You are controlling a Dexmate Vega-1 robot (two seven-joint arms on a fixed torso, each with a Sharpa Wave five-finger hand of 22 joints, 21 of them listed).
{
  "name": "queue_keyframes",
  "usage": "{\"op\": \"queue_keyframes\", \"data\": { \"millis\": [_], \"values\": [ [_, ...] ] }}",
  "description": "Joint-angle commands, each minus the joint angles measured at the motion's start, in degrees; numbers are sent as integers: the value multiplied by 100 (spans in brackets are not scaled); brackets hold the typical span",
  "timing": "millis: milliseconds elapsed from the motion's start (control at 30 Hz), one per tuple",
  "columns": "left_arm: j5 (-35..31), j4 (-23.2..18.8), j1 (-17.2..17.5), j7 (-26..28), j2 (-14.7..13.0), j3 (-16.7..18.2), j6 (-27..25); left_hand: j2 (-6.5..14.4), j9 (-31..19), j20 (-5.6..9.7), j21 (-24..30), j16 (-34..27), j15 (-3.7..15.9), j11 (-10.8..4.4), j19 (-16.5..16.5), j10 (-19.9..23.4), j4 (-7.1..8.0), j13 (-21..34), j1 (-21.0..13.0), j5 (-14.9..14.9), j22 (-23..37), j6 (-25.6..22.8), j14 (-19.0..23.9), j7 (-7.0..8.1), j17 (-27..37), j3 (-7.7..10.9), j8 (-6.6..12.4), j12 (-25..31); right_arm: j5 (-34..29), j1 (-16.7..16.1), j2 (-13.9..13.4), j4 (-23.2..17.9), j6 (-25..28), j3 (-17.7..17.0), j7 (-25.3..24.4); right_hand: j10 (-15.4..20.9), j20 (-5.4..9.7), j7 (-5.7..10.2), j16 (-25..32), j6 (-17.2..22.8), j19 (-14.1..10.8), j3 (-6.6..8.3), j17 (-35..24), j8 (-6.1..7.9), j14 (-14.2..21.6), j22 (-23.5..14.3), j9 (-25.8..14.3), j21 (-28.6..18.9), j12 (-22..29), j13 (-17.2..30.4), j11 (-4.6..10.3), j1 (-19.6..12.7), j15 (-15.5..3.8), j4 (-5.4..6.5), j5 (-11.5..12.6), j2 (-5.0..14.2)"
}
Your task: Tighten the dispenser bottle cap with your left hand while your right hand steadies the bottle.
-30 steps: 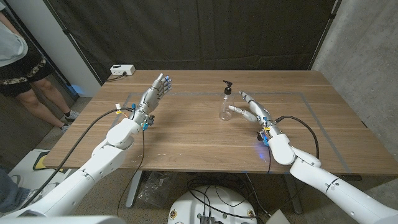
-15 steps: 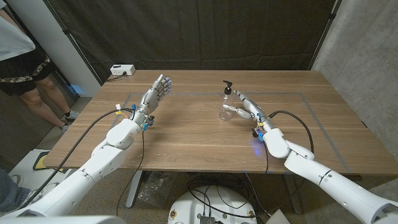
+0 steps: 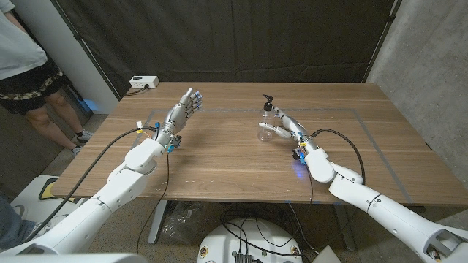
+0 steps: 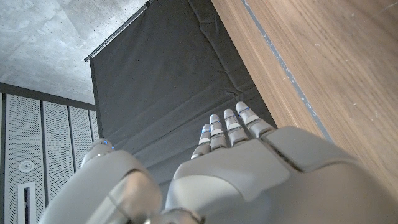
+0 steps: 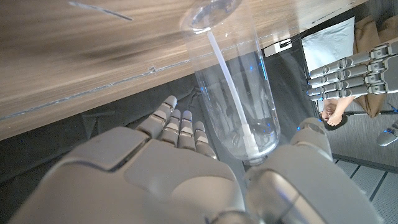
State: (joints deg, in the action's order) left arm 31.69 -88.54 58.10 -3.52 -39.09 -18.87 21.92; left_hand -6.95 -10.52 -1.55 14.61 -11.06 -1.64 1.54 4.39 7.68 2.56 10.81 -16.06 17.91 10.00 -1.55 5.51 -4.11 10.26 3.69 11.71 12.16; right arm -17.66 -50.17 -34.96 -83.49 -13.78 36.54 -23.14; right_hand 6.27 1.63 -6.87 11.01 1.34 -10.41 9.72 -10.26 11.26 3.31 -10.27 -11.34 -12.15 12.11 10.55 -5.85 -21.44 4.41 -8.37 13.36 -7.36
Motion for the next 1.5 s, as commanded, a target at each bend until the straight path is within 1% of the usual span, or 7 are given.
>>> {"op": "queue_keyframes", "data": {
  "millis": [33, 267, 467, 867, 1100, 1367, 1500],
  "values": [
    [44, 69, -58, -69, -19, -29, -79, 0, -28, -59, -11, -33, -3, -7, 15, 74, -2, 11, -2, 11, 20, -24, 70, -12, 28, -32, 13, 32, -48, 388, 260, 699, -291, 253, -150, 149, 35, -12, 50, 103, -218, 0, -12, 73, 177, -9, -9, -81, 64, 5, 56, -135, -42, -26, 47, 7],
    [66, 54, -40, -64, -35, -27, -110, 12, -28, -62, -24, -36, -10, 9, 17, 110, 0, 12, -10, 8, 21, -45, 92, -12, 28, -40, 17, 39, -102, 520, 394, 1027, -445, 365, -369, 376, 53, 22, 70, 254, -386, 0, -13, 125, 366, -14, -11, -116, 136, 6, 114, -233, -82, -28, 66, 21],
    [104, 47, -16, -70, -37, -9, -101, 22, -28, -60, -33, -36, -3, 1, 22, 124, 2, 12, -15, 6, 22, -67, 106, -12, 29, -47, 22, 39, -172, 491, 450, 1158, -661, 385, -738, 1121, 143, 231, 107, 866, -954, 27, -6, 282, 990, -26, -4, -233, 326, 3, 361, -610, -262, -48, 118, 72],
    [135, -58, 79, 4, -63, 14, -166, 44, -28, -71, -52, -33, 11, -4, 29, 160, 6, 13, -27, 2, 24, -110, 126, -1, 29, -58, 30, 42, -86, 364, 411, 1052, -826, 351, -810, 3249, 344, 1086, 152, 2877, -2383, 58, -5, 785, 2843, -68, -12, -583, 690, -23, 1284, -1320, -870, 30, 154, 251],
    [87, -139, 157, 88, -94, 42, -159, 69, -29, -59, -62, -34, 20, -5, 41, 171, 9, 13, -41, 0, 25, -125, 146, 3, 29, -60, 30, 38, -113, 237, 311, 767, -629, 349, -661, 3870, 353, 1658, 144, 3683, -2732, 116, -22, 952, 3379, -89, 26, -693, 749, -34, 1639, -1497, -942, 56, 110, 409],
    [-193, -469, 262, 457, -244, 95, -379, 118, -29, -85, -122, -23, 39, -50, -54, 177, -7, 13, -104, -5, 25, -132, 148, 12, 26, -44, 25, 28, -233, 79, 247, 639, -490, 348, -734, 4076, 360, 1790, 97, 4037, -2761, 221, -24, 1015, 3505, -98, 48, -702, 742, -38, 1736, -1704, -964, 16, 108, 565],
    [-384, -594, 227, 540, -332, 64, -501, 282, -30, -71, -143, -38, 97, -110, -10, 271, -114, 13, -393, -24, 24, -250, 247, 36, 19, 76, 64, 42, -418, 52, 258, 639, -420, 381, -907, 4109, 345, 1856, 54, 4082, -2704, 274, -19, 1000, 3481, -98, 57, -677, 719, -39, 1770, -1833, -982, -24, 115, 615]
  ]
}}
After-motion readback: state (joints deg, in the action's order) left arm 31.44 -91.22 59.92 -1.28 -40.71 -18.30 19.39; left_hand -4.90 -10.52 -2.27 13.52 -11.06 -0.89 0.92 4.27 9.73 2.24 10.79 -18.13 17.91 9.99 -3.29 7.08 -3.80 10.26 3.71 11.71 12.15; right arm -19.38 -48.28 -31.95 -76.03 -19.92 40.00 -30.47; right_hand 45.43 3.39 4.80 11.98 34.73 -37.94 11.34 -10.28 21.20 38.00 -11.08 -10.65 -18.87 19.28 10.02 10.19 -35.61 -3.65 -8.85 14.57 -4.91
